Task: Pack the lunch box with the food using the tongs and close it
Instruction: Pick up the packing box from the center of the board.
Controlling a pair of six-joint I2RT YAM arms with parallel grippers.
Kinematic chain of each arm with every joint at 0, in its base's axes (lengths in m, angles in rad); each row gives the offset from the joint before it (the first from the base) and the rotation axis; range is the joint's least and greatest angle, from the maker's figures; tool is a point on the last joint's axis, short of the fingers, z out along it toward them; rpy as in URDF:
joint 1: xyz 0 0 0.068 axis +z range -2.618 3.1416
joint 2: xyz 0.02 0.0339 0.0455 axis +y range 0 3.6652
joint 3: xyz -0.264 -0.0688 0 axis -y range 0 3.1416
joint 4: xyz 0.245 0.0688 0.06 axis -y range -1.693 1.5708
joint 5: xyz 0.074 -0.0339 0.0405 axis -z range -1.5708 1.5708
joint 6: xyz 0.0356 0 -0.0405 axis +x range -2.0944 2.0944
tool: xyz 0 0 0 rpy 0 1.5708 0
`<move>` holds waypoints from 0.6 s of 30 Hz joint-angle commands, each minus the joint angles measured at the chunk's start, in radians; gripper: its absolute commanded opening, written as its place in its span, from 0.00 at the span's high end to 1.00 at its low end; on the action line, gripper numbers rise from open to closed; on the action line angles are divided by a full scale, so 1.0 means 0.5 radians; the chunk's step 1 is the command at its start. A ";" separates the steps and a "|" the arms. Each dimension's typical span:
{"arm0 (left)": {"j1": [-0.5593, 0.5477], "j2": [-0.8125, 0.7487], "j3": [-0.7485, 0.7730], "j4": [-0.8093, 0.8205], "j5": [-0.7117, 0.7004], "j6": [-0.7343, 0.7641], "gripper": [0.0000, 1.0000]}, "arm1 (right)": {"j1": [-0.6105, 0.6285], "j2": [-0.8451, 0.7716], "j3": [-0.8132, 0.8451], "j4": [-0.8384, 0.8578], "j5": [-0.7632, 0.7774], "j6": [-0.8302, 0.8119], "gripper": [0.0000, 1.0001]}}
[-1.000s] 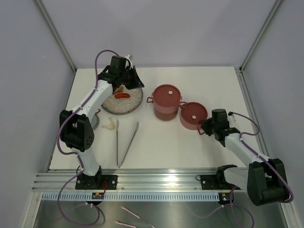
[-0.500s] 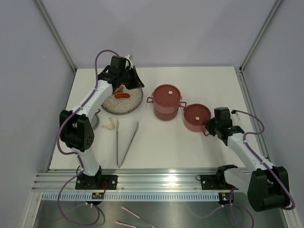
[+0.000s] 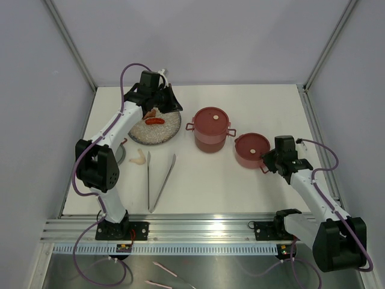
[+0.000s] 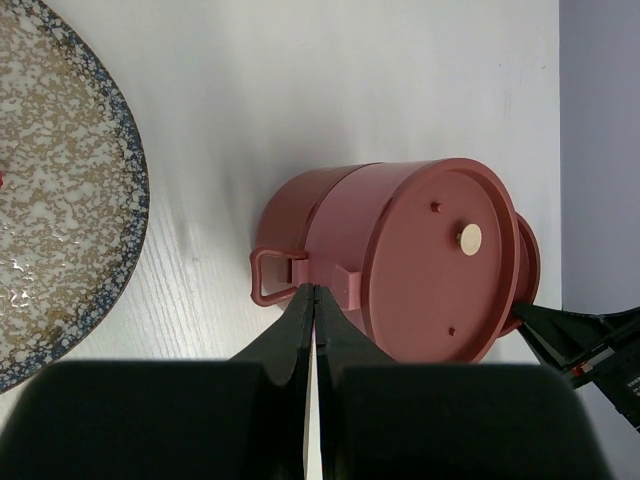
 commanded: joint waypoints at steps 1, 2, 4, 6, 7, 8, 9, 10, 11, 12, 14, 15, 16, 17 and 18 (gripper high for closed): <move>0.012 -0.040 0.068 0.019 0.042 0.036 1.00 | -0.020 -0.111 0.134 0.136 -0.009 -0.018 1.00; 0.009 -0.046 0.078 0.016 0.045 0.036 1.00 | -0.023 -0.121 0.140 0.133 -0.009 -0.021 1.00; 0.012 -0.055 0.105 0.009 0.073 0.042 1.00 | -0.032 -0.142 0.158 0.121 -0.012 -0.027 1.00; 0.003 -0.067 0.127 -0.009 0.100 0.051 1.00 | -0.035 -0.148 0.162 0.124 -0.022 -0.037 1.00; -0.006 -0.073 0.139 -0.018 0.098 0.061 1.00 | -0.038 -0.145 0.159 0.121 -0.028 -0.040 1.00; -0.018 -0.079 0.160 -0.033 0.094 0.082 1.00 | -0.038 -0.142 0.156 0.124 -0.040 -0.043 1.00; -0.052 -0.092 0.173 -0.064 0.094 0.094 1.00 | -0.041 -0.130 0.146 0.118 -0.052 -0.043 1.00; -0.076 -0.104 0.176 -0.079 0.094 0.125 1.00 | -0.044 -0.124 0.134 0.139 -0.107 -0.064 1.00; -0.104 -0.116 0.167 -0.095 0.091 0.143 1.00 | -0.044 -0.124 0.125 0.142 -0.141 -0.076 1.00; -0.165 -0.144 0.151 -0.131 0.085 0.159 1.00 | -0.041 -0.121 0.125 0.130 -0.172 -0.092 1.00; -0.224 -0.181 0.102 -0.162 0.082 0.199 1.00 | -0.044 -0.118 0.146 0.041 -0.282 -0.177 1.00; -0.263 -0.205 0.017 -0.162 0.094 0.199 1.00 | -0.041 -0.115 0.180 -0.001 -0.319 -0.217 1.00; -0.282 -0.260 -0.035 -0.153 0.104 0.199 1.00 | -0.041 -0.111 0.198 -0.108 -0.389 -0.284 1.00; -0.294 -0.285 -0.091 -0.144 0.113 0.190 1.00 | -0.041 -0.108 0.217 -0.155 -0.417 -0.315 1.00; -0.319 -0.312 -0.185 -0.135 0.134 0.193 1.00 | -0.041 -0.108 0.256 -0.201 -0.457 -0.349 1.00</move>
